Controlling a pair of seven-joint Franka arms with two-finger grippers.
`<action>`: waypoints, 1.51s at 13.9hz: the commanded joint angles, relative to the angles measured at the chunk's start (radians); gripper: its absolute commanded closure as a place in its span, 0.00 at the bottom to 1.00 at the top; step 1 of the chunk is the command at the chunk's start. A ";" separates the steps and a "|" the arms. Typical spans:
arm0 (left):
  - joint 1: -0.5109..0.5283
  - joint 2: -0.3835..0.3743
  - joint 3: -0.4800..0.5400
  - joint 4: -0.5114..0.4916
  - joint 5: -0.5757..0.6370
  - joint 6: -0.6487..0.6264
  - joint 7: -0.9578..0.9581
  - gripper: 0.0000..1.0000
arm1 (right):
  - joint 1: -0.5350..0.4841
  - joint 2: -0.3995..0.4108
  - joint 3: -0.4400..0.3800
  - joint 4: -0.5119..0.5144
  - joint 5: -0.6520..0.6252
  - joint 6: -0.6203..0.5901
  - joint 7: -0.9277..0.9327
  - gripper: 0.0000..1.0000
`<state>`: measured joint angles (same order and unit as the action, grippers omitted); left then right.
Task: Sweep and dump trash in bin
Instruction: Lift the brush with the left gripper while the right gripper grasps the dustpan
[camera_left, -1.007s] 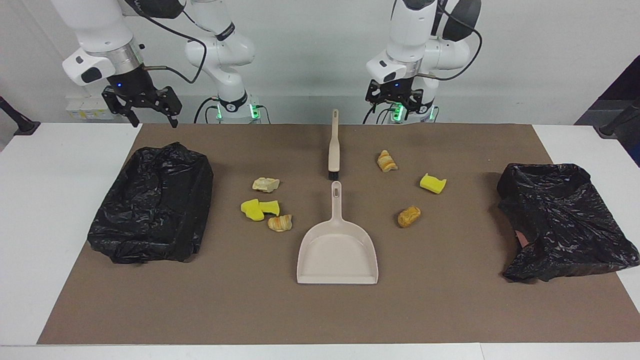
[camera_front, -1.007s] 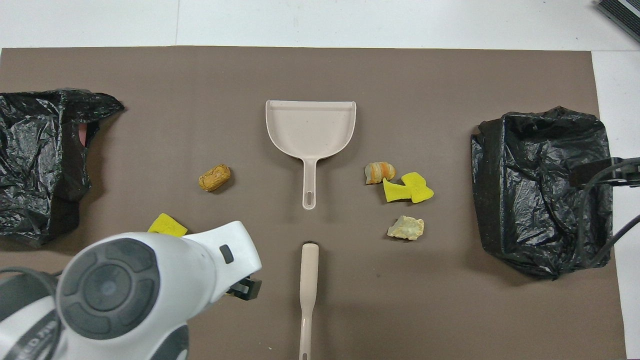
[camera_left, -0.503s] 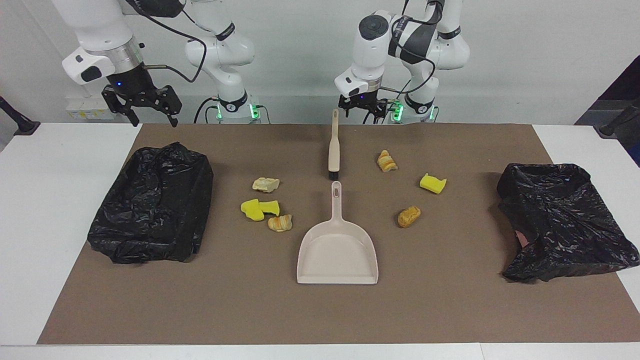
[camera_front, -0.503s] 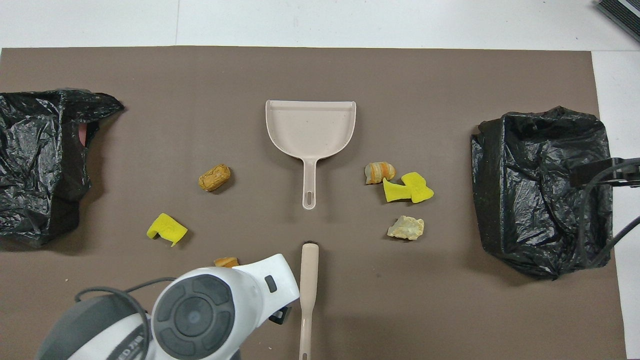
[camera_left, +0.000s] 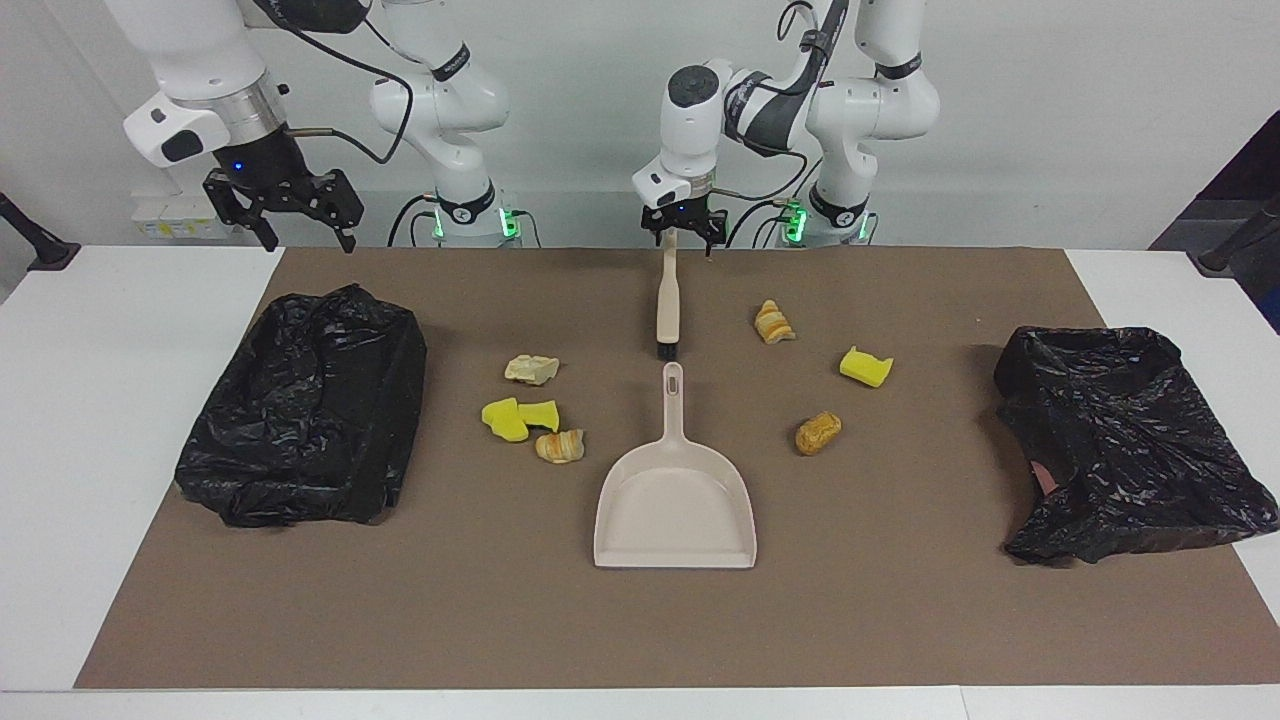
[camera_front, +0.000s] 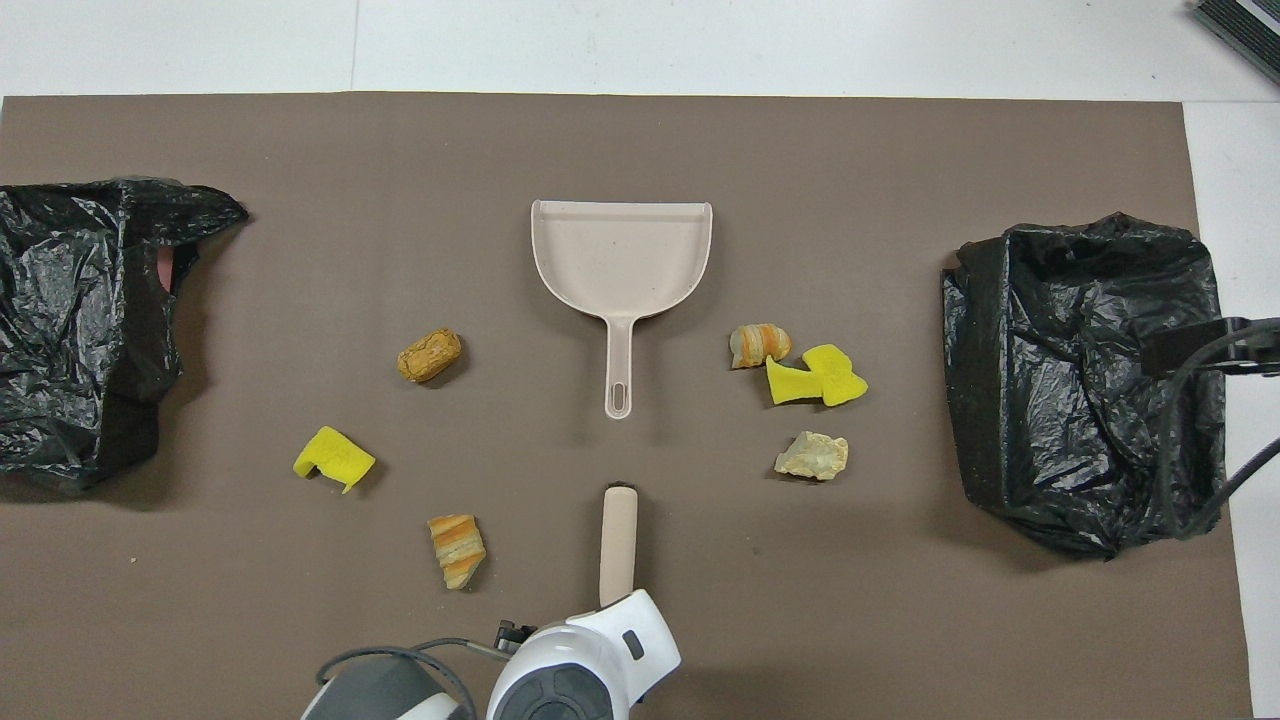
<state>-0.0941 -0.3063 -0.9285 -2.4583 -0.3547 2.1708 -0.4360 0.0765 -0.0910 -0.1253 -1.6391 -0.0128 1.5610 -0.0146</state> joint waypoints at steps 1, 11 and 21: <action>0.000 0.021 -0.004 -0.021 -0.018 0.044 -0.007 0.06 | -0.003 -0.018 -0.001 -0.013 0.016 -0.021 -0.025 0.00; 0.000 0.053 -0.016 -0.027 -0.018 0.044 -0.041 0.59 | -0.001 -0.018 -0.001 -0.013 0.016 -0.032 -0.024 0.00; 0.010 0.041 0.182 0.079 0.135 -0.120 0.020 1.00 | -0.001 -0.018 0.088 -0.013 0.013 -0.042 -0.007 0.00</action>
<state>-0.0931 -0.2570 -0.8321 -2.4227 -0.2989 2.1222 -0.4573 0.0799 -0.0915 -0.0907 -1.6393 -0.0112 1.5449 -0.0159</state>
